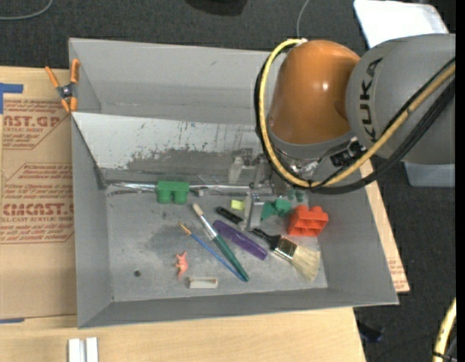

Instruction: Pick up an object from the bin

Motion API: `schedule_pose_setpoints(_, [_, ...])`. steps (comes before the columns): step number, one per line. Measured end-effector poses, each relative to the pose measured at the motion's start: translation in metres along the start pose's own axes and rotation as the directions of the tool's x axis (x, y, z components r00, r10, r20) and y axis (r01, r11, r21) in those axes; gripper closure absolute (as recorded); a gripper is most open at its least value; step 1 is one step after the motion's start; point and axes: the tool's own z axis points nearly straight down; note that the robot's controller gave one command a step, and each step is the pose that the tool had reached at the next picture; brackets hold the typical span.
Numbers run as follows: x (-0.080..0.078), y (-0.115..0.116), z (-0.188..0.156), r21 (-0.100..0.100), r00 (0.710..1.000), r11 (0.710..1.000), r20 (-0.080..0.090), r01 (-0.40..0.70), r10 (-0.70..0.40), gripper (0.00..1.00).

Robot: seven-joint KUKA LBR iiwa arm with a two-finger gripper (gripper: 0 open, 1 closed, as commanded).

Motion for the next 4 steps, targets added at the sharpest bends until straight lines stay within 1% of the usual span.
schedule_pose_setpoints(1, [-0.001,0.000,-0.005,0.000,1.000,1.000,0.008,-0.001,0.001,0.00])
schedule_pose_setpoints(2, [0.013,-0.018,0.060,0.001,0.996,0.996,0.011,0.087,-0.087,0.00])
schedule_pose_setpoints(3, [0.041,-0.036,0.092,0.003,0.969,0.969,0.016,0.247,-0.247,0.00])
schedule_pose_setpoints(4, [0.019,-0.037,0.090,-0.001,0.995,0.995,0.012,0.095,-0.095,0.00])
